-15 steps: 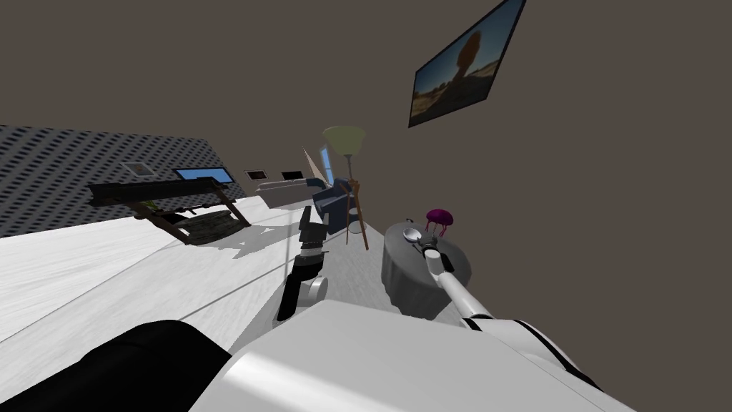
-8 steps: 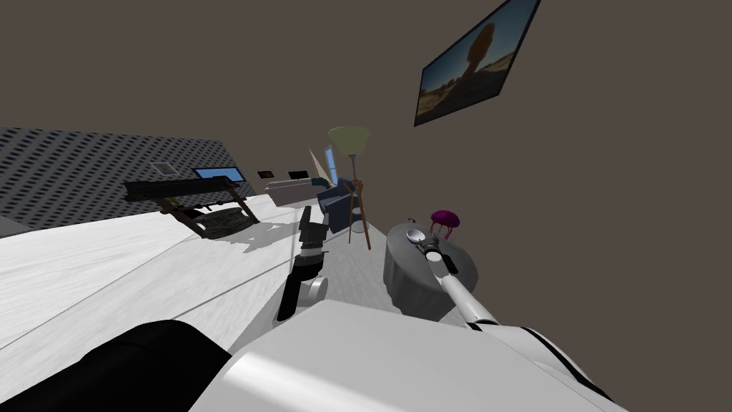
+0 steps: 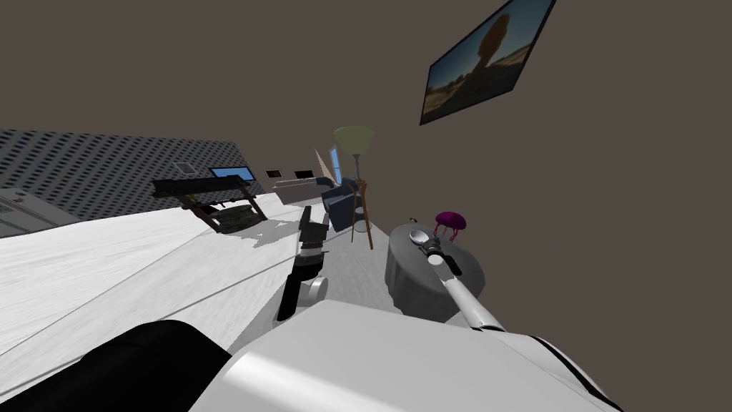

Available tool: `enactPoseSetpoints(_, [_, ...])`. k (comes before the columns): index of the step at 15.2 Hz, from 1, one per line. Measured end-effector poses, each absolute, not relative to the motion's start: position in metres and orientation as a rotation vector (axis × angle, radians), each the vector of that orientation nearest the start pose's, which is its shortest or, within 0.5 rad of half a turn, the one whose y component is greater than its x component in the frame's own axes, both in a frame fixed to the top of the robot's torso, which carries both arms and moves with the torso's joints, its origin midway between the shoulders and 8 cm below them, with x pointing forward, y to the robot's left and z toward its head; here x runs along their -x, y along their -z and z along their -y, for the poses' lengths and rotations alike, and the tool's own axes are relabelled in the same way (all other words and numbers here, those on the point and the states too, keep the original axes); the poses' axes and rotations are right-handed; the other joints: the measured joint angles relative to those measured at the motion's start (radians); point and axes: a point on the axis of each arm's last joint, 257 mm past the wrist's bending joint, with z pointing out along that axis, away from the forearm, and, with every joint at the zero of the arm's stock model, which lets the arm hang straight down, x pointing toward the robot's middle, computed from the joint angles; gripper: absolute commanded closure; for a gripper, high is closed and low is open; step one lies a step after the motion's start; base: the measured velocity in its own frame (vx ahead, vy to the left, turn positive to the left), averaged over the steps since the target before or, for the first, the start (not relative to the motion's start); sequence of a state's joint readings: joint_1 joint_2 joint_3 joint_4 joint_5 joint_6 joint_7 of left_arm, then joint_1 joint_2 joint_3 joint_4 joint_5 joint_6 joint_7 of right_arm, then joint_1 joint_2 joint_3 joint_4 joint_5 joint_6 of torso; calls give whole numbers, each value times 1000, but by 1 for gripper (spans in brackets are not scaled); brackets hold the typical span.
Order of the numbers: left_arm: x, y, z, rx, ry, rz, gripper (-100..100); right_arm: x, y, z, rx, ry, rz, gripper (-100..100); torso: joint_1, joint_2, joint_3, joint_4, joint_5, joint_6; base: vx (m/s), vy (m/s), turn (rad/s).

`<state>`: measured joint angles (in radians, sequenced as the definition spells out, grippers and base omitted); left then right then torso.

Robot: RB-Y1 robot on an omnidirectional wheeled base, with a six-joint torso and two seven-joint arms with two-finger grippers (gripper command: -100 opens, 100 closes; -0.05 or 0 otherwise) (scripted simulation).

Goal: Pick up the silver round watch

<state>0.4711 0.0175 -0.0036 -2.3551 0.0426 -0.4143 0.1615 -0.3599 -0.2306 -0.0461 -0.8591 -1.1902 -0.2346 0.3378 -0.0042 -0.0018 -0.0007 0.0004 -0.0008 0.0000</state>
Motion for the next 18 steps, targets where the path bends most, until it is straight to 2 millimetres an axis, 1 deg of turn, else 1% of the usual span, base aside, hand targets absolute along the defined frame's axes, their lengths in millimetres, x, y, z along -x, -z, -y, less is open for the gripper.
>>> enactPoseSetpoints(3, [-344,-51,-276,719,1500,-546,0,-598,326,369,-1798,-1258,-773,-100,1,0,0,0,0,0,0,0,-8])
enactPoseSetpoints(4, [-344,-51,-276,719,1500,-546,0,-598,325,369,-1786,-1251,-788,-100,1,-1,0,0,0,0,-7,-2,269])
enactPoseSetpoints(6, [-344,-51,-276,719,1501,-546,0,-590,332,379,-1763,-1196,-843,-100,0,0,0,0,0,-1,-7,-23,239])
enactPoseSetpoints(8, [-344,-51,-276,719,1500,-546,0,-587,336,380,-1733,-1161,-896,-100,0,0,0,0,0,0,-4,-15,-29])
enactPoseSetpoints(11, [-344,-51,-276,719,1500,-546,0,-587,335,379,-1682,-1125,-953,-100,1,0,0,0,0,0,-1,0,-9])
enactPoseSetpoints(12, [-344,-51,-276,719,1500,-546,0,-588,334,378,-1669,-1117,-966,-100,1,-1,0,0,0,0,-7,-4,265])
enactPoseSetpoints(14, [-344,-51,-276,719,1501,-546,0,-577,346,388,-1647,-1056,-1022,-100,0,0,0,0,0,-1,-10,-22,240])
enactPoseSetpoints(18, [-344,-51,-276,719,1500,-546,0,-575,347,390,-1579,-988,-1107,-100,0,0,0,0,0,0,-2,-8,-17])
